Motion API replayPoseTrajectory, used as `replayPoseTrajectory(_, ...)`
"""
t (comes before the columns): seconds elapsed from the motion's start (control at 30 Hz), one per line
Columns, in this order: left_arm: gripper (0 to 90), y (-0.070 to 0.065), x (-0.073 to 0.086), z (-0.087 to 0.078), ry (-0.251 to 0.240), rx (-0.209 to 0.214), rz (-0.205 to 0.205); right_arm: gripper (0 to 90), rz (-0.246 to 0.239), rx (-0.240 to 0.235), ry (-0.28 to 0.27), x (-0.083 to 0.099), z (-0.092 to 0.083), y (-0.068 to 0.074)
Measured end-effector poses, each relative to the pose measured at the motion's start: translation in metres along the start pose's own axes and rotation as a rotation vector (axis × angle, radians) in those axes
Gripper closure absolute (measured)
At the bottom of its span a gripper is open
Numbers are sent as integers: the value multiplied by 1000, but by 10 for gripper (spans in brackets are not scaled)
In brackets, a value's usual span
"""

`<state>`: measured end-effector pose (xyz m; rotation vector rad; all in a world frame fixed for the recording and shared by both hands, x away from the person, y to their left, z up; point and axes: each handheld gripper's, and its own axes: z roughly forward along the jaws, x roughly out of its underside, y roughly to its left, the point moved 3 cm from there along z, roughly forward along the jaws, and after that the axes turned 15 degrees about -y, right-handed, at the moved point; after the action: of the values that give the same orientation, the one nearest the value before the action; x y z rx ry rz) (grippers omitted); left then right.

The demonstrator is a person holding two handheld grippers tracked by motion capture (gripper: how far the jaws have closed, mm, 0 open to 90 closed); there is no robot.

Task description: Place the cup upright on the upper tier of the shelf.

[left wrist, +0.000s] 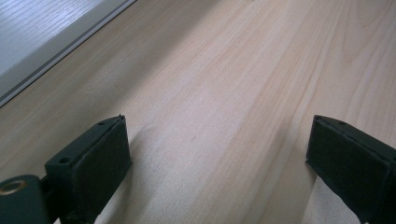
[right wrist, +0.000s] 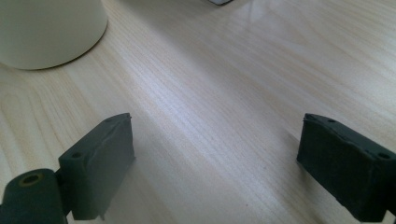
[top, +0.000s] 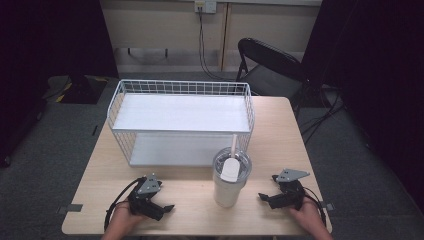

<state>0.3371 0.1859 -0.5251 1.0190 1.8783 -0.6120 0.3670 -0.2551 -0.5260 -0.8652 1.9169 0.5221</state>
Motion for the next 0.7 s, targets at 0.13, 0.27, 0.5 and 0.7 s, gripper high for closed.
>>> replayPoseTrajectory(0.13,55,0,0,0,0,-1,1,100,-1,-3,0,0,0,0)
replayPoseTrajectory(0.27,55,0,0,0,-1,-1,1,123,-6,-14,14,-1,-2,2)
replayPoseTrajectory(0.5,55,0,0,0,0,-2,1,140,-40,-104,12,-6,-8,12)
replayPoseTrajectory(0.7,55,0,0,0,-1,-2,0,140,-27,-144,-17,-16,-11,22)
